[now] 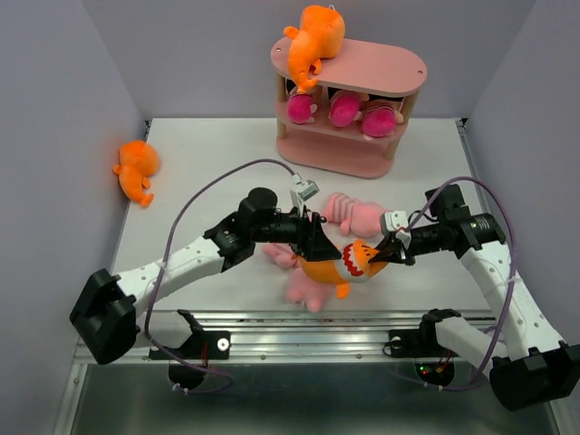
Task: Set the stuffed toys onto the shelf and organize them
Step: Pass the stuffed toy from the left arm to the right
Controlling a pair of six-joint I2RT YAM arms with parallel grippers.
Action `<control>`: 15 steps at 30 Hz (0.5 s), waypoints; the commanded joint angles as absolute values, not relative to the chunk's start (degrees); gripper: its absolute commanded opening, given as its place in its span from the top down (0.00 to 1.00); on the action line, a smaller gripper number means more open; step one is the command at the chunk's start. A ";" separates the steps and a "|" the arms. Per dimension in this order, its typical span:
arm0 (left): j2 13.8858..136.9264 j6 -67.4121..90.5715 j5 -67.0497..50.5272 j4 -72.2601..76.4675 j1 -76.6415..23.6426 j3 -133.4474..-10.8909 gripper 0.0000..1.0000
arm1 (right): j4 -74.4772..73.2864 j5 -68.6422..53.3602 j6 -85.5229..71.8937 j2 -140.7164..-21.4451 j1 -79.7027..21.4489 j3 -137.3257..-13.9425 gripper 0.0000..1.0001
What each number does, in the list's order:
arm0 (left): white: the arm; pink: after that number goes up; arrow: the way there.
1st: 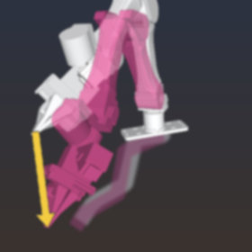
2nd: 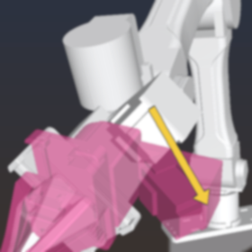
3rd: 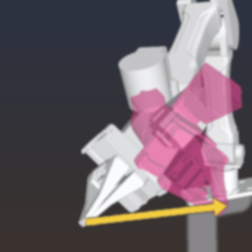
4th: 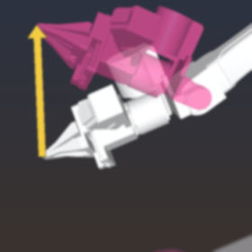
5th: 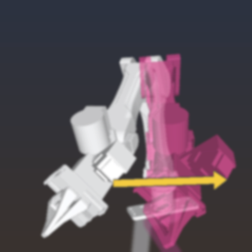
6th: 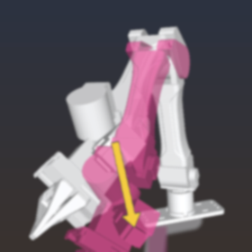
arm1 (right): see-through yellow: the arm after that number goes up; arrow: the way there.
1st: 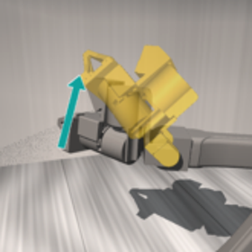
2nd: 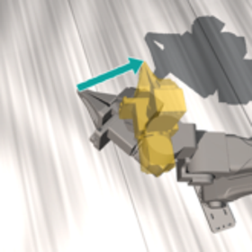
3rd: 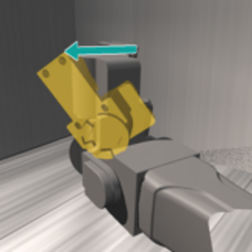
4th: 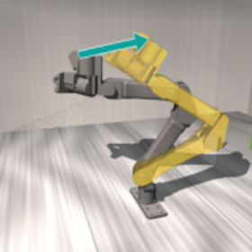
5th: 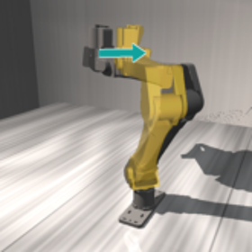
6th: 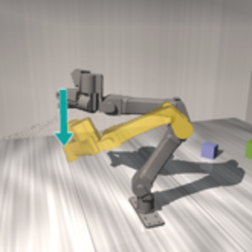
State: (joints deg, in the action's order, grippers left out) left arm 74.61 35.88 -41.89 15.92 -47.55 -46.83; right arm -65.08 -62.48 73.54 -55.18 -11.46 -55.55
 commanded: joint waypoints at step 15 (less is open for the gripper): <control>33.23 -11.41 -16.00 6.68 -52.20 -33.76 0.01 | -67.05 -64.06 22.42 -72.31 -12.22 -73.72 0.99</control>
State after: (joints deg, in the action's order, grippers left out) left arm 32.86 -1.43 -18.63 10.63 -50.83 -38.63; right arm -63.66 -59.24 30.48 -69.28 -11.73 -66.28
